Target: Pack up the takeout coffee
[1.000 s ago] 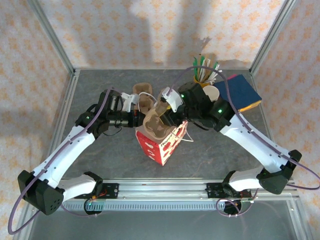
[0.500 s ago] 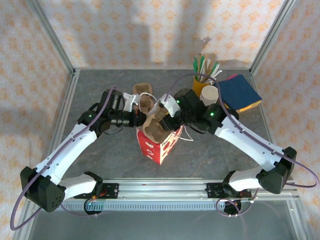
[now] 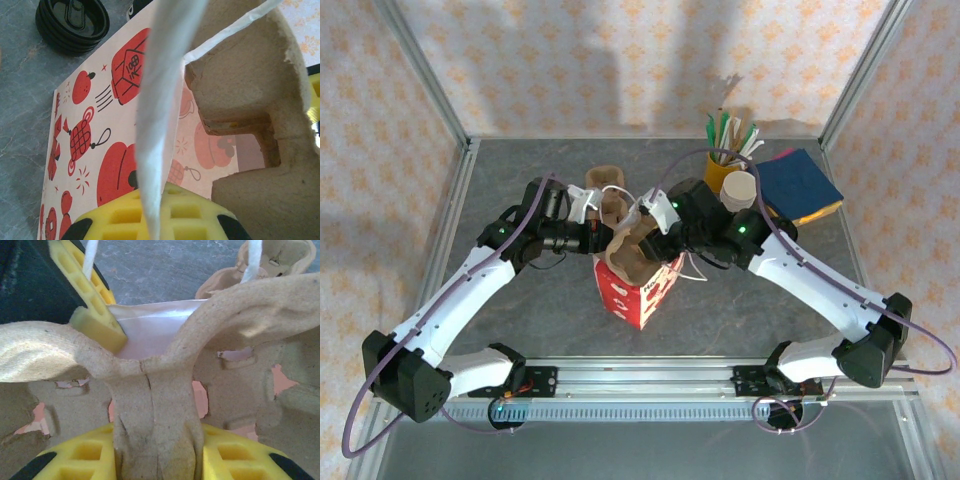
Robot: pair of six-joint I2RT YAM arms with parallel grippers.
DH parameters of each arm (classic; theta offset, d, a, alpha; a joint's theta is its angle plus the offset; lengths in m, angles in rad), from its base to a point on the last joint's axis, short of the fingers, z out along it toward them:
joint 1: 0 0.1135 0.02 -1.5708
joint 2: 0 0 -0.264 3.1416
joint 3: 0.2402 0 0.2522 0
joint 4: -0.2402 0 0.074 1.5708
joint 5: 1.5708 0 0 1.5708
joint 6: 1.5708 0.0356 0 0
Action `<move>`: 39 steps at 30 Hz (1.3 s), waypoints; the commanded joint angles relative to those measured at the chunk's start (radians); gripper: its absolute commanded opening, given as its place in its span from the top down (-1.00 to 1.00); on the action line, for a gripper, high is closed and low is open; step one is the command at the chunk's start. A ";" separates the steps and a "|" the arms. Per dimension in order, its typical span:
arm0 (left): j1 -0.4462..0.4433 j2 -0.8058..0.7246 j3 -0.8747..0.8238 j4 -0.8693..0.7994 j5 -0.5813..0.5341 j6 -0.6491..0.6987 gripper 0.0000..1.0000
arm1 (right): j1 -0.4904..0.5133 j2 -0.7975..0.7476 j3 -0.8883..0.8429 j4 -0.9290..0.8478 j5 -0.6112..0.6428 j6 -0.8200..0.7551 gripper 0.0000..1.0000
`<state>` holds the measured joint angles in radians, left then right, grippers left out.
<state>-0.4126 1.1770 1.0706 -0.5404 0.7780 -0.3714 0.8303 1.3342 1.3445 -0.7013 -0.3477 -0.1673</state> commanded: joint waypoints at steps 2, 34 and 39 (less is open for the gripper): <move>0.002 -0.001 0.032 -0.015 0.020 0.045 1.00 | -0.008 -0.004 -0.006 -0.052 0.048 0.029 0.34; 0.005 0.005 0.073 -0.024 -0.041 0.040 1.00 | 0.008 0.050 -0.041 -0.174 0.059 0.069 0.35; 0.005 0.010 0.076 -0.021 -0.061 0.034 1.00 | 0.011 0.069 -0.035 -0.180 0.040 0.080 0.35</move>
<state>-0.4126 1.1873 1.0992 -0.5720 0.7509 -0.3389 0.8383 1.3800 1.3235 -0.7734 -0.3000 -0.1303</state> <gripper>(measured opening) 0.061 0.328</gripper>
